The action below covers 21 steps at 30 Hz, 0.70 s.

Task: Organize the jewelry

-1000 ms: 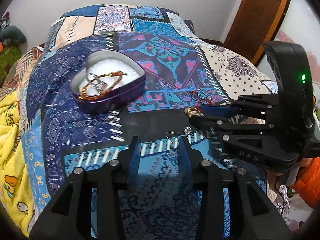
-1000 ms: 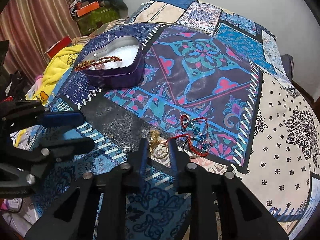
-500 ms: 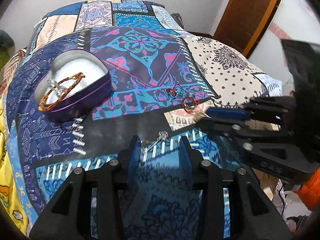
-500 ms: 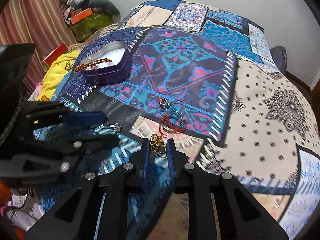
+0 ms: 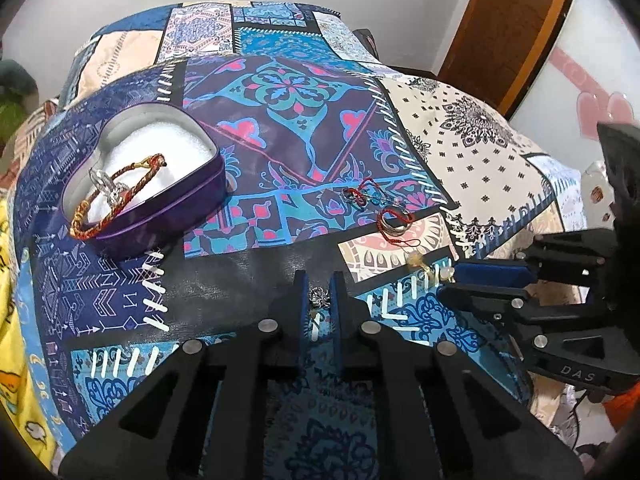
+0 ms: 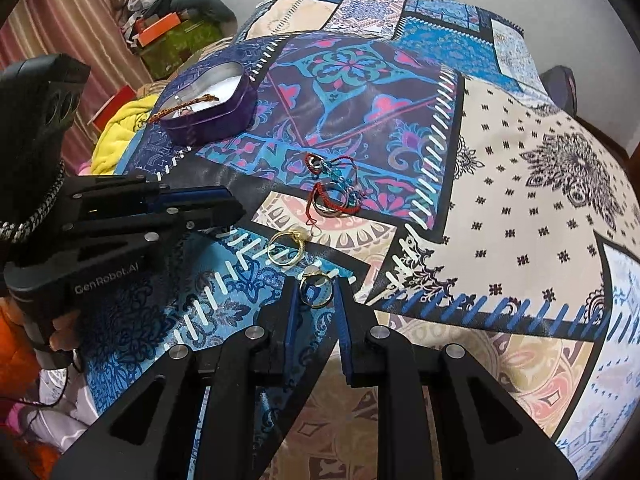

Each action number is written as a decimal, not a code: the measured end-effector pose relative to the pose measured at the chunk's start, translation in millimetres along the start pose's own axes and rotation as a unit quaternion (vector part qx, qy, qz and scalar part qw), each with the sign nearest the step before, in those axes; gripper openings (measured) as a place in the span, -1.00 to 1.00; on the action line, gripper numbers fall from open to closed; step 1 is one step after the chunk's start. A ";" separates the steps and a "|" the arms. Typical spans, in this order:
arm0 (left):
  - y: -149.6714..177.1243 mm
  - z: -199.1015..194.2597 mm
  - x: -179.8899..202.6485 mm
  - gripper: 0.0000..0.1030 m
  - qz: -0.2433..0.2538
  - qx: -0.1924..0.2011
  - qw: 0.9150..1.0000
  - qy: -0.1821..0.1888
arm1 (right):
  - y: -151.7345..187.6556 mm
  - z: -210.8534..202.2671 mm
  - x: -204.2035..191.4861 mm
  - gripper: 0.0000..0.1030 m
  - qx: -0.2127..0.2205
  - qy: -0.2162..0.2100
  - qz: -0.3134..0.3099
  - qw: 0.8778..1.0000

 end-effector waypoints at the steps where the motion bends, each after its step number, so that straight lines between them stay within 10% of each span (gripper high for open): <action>1: 0.0 0.1 0.1 -0.82 -0.001 0.000 1.000 0.001 | 0.2 0.8 0.8 -0.69 0.000 0.001 0.001 1.000; 21: -0.8 -56.5 -7.8 -0.83 -0.018 0.057 0.998 -0.017 | -14.6 -21.2 -5.0 -0.91 0.046 0.028 -0.001 0.999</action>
Point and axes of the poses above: each gripper's, at about its wrist camera, not at the fingertips, and z roughly the way its jaws point, x to its right, y to its underside, the point moved 7 cm from there along z, roughly the way its jaws point, and after that the axes turned 1 degree about y, right-handed, at the moved point
